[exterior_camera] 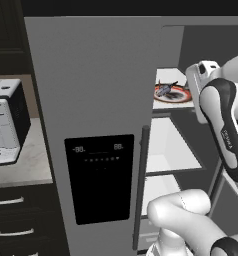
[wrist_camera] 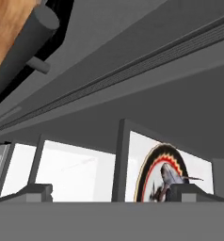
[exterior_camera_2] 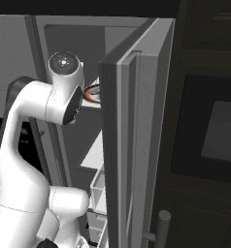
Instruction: Retrieve the fish from the fridge and place it on the saucepan with marinade on the stove.
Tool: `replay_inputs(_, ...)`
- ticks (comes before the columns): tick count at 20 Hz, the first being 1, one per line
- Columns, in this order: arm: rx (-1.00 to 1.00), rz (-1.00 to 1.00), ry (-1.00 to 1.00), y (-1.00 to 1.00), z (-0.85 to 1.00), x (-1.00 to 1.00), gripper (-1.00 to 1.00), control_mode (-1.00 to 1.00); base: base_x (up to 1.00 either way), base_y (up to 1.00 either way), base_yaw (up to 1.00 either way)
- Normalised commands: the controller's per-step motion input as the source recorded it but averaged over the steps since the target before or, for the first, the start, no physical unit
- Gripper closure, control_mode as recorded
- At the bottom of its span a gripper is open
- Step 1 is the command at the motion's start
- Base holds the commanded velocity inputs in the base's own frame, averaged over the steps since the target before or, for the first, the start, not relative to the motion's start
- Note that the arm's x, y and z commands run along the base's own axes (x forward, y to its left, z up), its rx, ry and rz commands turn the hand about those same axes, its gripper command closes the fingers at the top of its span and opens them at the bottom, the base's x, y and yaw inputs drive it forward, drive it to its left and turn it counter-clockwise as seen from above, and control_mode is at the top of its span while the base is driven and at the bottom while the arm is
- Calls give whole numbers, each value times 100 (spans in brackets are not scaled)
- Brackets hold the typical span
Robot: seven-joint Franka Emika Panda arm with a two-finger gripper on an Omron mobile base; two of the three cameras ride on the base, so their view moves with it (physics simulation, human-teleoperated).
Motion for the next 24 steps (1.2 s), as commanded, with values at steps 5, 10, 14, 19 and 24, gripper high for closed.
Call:
replay_inputs(5, -1, 4, 0, -14, -1, 14, -100, -100, 0, 0, 0)
replay_inputs(10, 0, 4, 0, -21, 0, 21, -100, -100, 0, 0, 0)
replay_inputs(14, 0, 2, 1, -6, 0, 43, -100, -100, 0, 0, 0)
replay_inputs(19, 0, 1, 4, 0, 0, 55, -100, -100, 0, 0, 0)
replay_inputs(24, 0, 5, 2, -8, 0, 37, -100, -100, 0, 0, 0)
